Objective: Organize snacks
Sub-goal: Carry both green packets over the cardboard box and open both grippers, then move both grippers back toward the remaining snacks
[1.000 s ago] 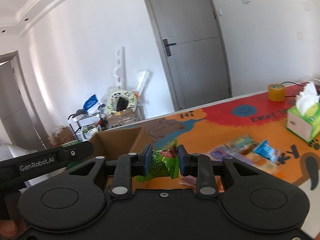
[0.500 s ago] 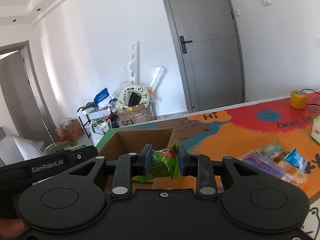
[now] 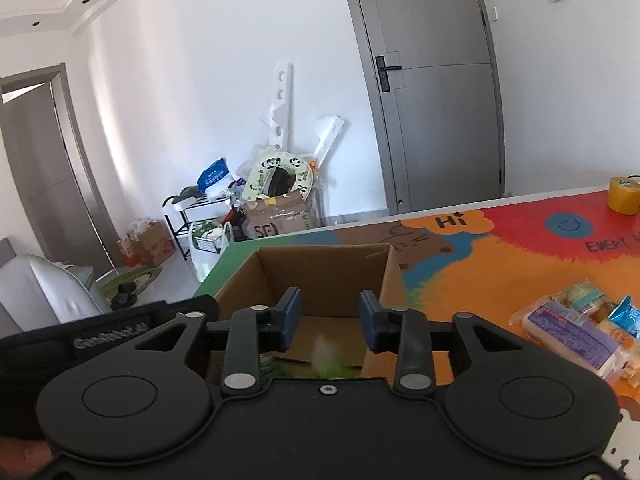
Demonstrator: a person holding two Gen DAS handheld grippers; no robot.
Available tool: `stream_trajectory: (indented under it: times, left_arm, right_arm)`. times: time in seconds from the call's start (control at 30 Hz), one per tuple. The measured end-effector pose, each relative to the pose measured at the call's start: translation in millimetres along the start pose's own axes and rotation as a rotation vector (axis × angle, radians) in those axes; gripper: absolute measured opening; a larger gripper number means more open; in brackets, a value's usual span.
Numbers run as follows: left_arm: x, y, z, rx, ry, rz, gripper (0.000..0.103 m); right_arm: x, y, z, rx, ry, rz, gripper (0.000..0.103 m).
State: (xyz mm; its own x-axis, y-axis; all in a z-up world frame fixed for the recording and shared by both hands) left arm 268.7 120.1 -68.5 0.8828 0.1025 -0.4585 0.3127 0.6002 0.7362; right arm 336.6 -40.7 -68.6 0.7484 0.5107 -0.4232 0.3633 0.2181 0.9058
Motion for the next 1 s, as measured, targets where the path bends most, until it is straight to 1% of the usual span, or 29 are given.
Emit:
stream_trajectory:
  times: [0.07,0.2,0.33,0.4,0.57,0.63,0.7,0.8,1.0]
  left_arm:
    - [-3,0,-1,-0.005,0.008,0.003,0.066]
    - [-4,-2,0,-0.016,0.008,-0.001,0.074]
    - [-6,-6,7,-0.006,0.007,-0.006,0.078]
    - [-7,-10,12,0.0,0.006,-0.01,0.082]
    - [-6,-18,23,0.004,0.007,-0.024,0.087]
    - [-5,-22,28,0.017,0.007,-0.031,0.09]
    - [-5,-26,33,0.025,0.003,-0.034,0.093]
    - [-7,-32,43,0.035,-0.015,-0.039,0.094]
    - [-8,-44,61,0.065,-0.043,-0.055,0.094]
  right_arm:
    - [-1,-1,2,0.012,-0.002,-0.004,0.038]
    - [-6,-8,11,0.032,-0.022,-0.016,0.052]
    - [-15,-18,23,0.071,-0.037,-0.028,0.062]
    - [-20,-23,30,0.079,-0.053,-0.034,0.067]
    - [-34,-34,49,0.1,-0.1,-0.043,0.073]
    - [-41,-37,57,0.11,-0.125,-0.043,0.077]
    - [-47,-40,64,0.115,-0.151,-0.043,0.083]
    - [-53,-47,74,0.137,-0.173,-0.045,0.088]
    - [-66,-61,96,0.178,-0.206,-0.051,0.089]
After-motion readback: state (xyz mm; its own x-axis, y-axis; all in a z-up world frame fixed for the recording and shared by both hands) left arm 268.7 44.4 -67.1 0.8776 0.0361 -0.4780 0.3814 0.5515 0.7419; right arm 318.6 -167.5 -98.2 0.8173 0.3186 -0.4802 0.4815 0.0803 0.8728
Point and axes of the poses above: each gripper's, at about its wrist camera, not at the fingertips, and x roughly the way its jaws point, z to its right, y to its top, the point moved 9 cm from there along x, roughly the way its jaws point, and after that the axes turned 15 degrees about -x, right-handed, at the moved point
